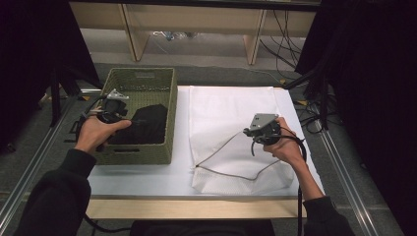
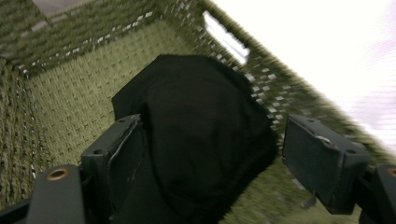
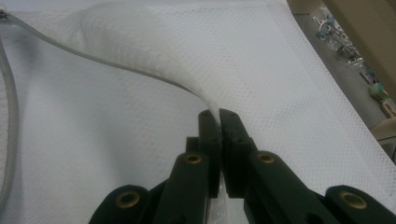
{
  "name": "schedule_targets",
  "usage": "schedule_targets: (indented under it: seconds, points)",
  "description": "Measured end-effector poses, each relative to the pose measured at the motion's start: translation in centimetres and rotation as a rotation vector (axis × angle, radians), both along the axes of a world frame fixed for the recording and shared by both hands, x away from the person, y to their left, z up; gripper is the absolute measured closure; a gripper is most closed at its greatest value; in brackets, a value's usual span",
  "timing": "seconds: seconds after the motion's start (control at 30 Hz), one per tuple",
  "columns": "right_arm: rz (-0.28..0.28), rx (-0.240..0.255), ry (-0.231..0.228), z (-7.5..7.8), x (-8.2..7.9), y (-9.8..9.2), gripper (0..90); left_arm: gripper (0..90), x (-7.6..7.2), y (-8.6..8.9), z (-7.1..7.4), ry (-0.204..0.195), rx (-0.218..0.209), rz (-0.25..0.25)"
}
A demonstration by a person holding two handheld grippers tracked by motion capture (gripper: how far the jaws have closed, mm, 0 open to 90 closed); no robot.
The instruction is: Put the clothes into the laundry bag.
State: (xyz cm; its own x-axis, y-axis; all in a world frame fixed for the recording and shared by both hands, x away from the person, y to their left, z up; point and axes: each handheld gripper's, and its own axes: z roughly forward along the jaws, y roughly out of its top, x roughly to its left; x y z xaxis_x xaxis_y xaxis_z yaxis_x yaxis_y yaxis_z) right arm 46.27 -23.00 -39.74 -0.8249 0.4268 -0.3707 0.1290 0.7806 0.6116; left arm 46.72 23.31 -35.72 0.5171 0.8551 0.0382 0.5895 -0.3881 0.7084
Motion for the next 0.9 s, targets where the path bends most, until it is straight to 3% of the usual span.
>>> schedule_targets:
  seconds: [0.07, 0.3, 0.37, 0.4, 0.5, 0.7, 0.83, 0.9]
  points:
    - [0.003, -0.001, 0.002, -0.1, 0.0, 0.0, 88.8, 20.2, 0.8, 0.2, -0.5, 0.021, 0.001, -0.004]
    - [0.022, -0.008, 0.003, -0.2, 0.2, 0.1, 88.7, 17.8, 3.3, 0.0, -2.6, 0.033, -0.013, -0.043]
    - [0.022, -0.007, 0.003, -0.2, 0.2, 0.1, 88.5, 17.7, 3.8, -0.1, -3.2, 0.049, 0.040, -0.063]
    - [0.021, -0.008, 0.002, -0.3, 0.2, 0.1, 88.4, 17.6, 4.2, -0.4, -3.6, 0.054, 0.025, -0.060]
    - [0.005, -0.003, 0.013, -0.3, 0.1, 0.2, 88.4, 18.3, 4.9, -0.6, -4.1, 0.079, 0.078, -0.079]
    - [0.017, -0.007, 0.006, -0.3, 0.2, 0.1, 88.4, 16.8, 5.9, -0.5, -5.6, 0.122, 0.062, -0.073]
    - [0.012, -0.008, 0.012, -0.4, 0.1, 0.2, 88.4, 15.9, 6.3, -0.2, -6.6, 0.169, 0.024, -0.117]
    - [0.026, -0.018, 0.004, -0.4, 0.2, 0.2, 88.3, 16.0, 6.3, -0.4, -7.1, 0.188, 0.049, -0.150]
